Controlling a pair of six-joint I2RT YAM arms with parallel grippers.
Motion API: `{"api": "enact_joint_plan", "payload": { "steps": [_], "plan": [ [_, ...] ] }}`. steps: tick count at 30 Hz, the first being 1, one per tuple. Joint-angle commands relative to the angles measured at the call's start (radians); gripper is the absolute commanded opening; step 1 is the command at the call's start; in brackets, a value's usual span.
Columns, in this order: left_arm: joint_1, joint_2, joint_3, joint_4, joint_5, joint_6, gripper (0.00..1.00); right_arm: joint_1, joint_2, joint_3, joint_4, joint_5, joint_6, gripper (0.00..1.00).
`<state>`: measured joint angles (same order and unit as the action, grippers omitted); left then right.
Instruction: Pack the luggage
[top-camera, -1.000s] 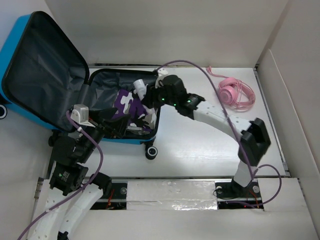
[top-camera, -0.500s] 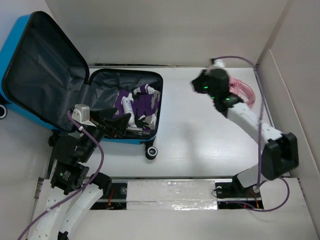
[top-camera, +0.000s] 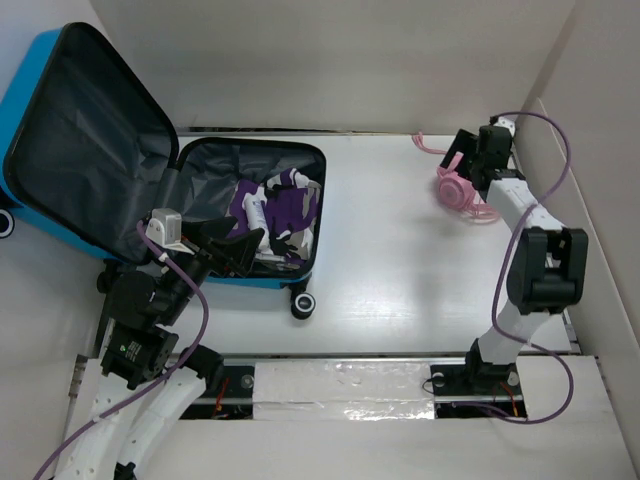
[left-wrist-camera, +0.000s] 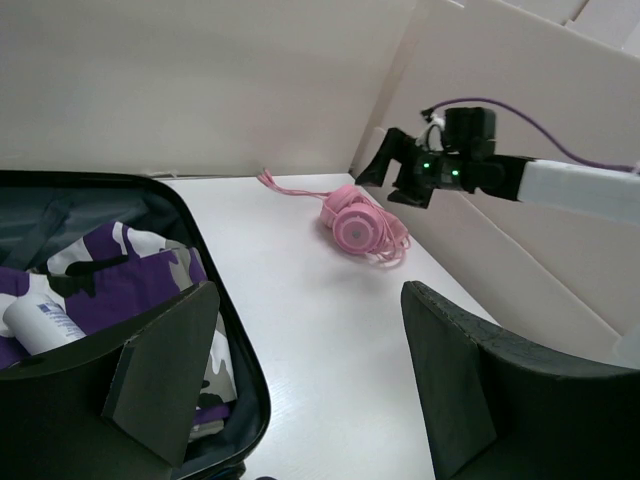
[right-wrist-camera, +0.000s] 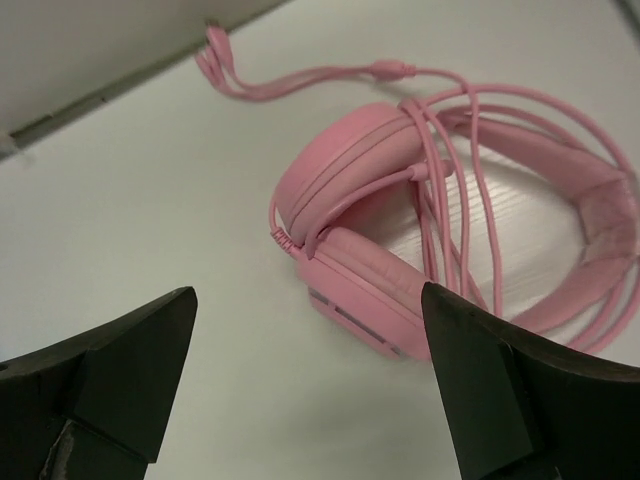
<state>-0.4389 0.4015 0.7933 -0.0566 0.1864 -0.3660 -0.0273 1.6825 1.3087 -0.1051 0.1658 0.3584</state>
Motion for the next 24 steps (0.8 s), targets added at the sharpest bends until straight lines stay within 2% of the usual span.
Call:
{"api": "enact_joint_plan", "payload": {
  "steps": [1, 4, 10, 14, 17, 20, 23, 24],
  "plan": [
    [-0.006, 0.0, -0.005, 0.04, 0.01, 0.013, 0.71, -0.029, 0.121, 0.112, -0.117, -0.072, -0.064, 1.0],
    [-0.006, 0.0, -0.006, 0.04, 0.008, 0.015, 0.71, -0.029, 0.183, 0.15, -0.131, -0.085, -0.076, 1.0],
    [-0.006, 0.008, -0.006, 0.04, 0.018, 0.016, 0.71, -0.01, 0.255, 0.193, -0.179, 0.075, -0.139, 1.0],
    [-0.006, 0.01, -0.006, 0.041, 0.019, 0.016, 0.71, 0.0, 0.351, 0.279, -0.301, 0.048, -0.16, 1.0],
    [-0.006, 0.011, -0.006, 0.04, 0.018, 0.016, 0.71, 0.02, 0.364, 0.293, -0.327, 0.037, -0.176, 0.98],
    [-0.006, 0.01, -0.005, 0.037, 0.015, 0.016, 0.71, 0.049, 0.332, 0.258, -0.32, 0.063, -0.168, 0.86],
    [-0.006, 0.008, -0.005, 0.037, 0.013, 0.015, 0.71, 0.075, 0.284, 0.209, -0.301, 0.054, -0.154, 0.65],
    [-0.006, 0.004, -0.005, 0.037, 0.012, 0.015, 0.71, 0.084, 0.269, 0.193, -0.294, 0.037, -0.147, 0.52]
  ]
}}
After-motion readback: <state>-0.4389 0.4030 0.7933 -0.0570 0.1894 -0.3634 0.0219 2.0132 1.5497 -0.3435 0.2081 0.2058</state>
